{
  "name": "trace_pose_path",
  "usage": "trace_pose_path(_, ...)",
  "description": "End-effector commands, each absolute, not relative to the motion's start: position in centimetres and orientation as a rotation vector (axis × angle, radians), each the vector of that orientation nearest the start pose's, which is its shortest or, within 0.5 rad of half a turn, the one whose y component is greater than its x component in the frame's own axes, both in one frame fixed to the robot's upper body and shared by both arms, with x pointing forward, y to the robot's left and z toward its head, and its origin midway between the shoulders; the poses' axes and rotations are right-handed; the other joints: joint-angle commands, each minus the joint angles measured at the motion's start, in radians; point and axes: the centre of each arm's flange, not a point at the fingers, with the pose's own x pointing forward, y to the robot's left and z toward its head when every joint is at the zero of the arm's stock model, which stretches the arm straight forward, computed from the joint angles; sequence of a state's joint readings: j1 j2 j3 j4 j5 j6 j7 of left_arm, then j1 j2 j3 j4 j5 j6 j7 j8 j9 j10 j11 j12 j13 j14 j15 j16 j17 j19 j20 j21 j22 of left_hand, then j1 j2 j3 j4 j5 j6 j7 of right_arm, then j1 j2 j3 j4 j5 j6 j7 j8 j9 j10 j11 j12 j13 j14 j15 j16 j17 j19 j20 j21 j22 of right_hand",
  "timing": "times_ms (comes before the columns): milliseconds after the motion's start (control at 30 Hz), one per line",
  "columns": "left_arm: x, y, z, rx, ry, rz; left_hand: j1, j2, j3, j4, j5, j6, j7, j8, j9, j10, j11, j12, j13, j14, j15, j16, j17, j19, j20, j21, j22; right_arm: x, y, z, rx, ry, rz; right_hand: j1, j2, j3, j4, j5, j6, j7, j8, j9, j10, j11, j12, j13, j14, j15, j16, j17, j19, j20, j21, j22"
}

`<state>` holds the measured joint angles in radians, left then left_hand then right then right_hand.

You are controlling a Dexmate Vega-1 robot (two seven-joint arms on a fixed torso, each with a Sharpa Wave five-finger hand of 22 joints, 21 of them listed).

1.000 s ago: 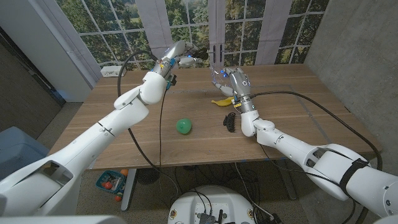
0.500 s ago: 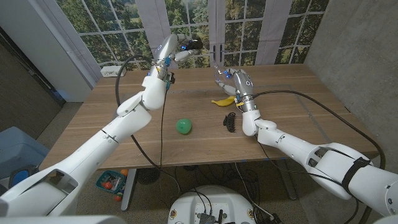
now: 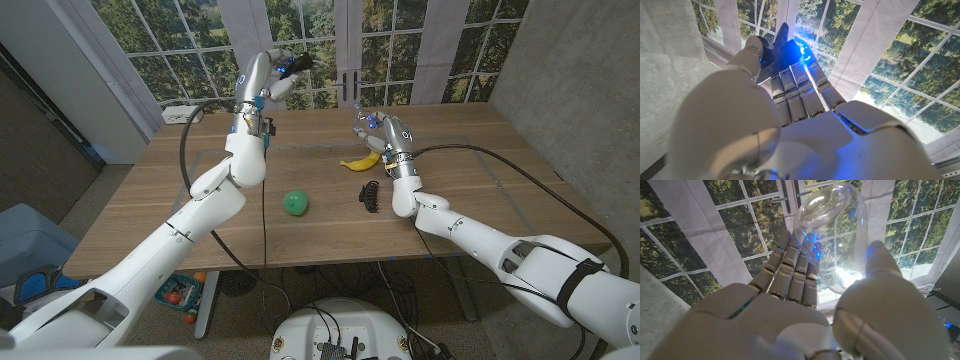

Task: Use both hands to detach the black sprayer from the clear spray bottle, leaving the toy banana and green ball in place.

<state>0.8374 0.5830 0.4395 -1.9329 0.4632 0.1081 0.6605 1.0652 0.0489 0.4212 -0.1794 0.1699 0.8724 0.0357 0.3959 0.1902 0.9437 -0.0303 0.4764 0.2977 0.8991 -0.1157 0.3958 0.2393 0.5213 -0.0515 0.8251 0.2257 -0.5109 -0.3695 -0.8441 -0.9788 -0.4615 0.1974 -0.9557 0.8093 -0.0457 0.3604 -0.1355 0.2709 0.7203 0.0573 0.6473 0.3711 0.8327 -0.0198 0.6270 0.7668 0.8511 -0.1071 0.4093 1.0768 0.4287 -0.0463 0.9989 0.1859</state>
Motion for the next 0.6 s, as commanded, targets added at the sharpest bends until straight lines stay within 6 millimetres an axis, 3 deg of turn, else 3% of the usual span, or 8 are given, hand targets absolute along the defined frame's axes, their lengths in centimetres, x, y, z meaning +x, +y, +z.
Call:
trace_pose_path(33, 48.6, 20.3, 11.0, 0.795, -1.2, 0.599, 0.078, 0.084, -0.003, 0.006, 0.005, 0.084, -0.072, 0.067, 0.056, 0.21, -0.173, 0.004, 0.006, 0.007, -0.128, -0.003, 0.003, -0.004, -0.07, 0.008, 0.001, 66.4, -18.1, -0.3, -0.866, -0.979, -0.429, 0.194, 0.187, 0.035, 0.0, -0.003, 0.204, -0.169, -0.004, -0.006, 0.189, -0.171, -0.008, -0.013, 0.003, -0.114, -0.008, 0.004, 0.007, -0.092, 0.009, 0.002)
trace_pose_path(300, 48.4, 21.2, 9.9, 0.83, -1.116, 0.612, 0.079, 0.085, -0.008, 0.007, 0.004, 0.084, -0.073, 0.068, 0.056, 0.208, -0.174, -0.001, 0.006, 0.007, -0.128, -0.004, 0.002, -0.007, -0.072, 0.016, 0.001, 66.3, -20.1, -1.0, -0.806, -0.927, -0.462, 0.199, 0.162, 0.04, -0.014, -0.016, 0.232, -0.208, -0.016, -0.044, 0.182, -0.17, -0.058, -0.077, -0.023, -0.112, -0.043, -0.012, 0.004, -0.087, 0.021, 0.0)
trace_pose_path(600, 49.0, 21.6, 8.9, 0.934, -1.057, 0.661, 0.08, 0.085, -0.012, 0.008, 0.004, 0.086, -0.073, 0.069, 0.055, 0.21, -0.173, -0.005, 0.007, 0.007, -0.128, -0.006, 0.002, -0.012, -0.071, 0.023, 0.0, 66.3, -22.3, -1.9, -0.829, -0.866, -0.531, 0.187, 0.137, 0.04, -0.013, -0.025, 0.259, -0.228, -0.033, -0.096, 0.076, -0.172, -0.137, -0.102, -0.081, -0.107, -0.103, -0.053, -0.013, -0.07, 0.03, -0.003)
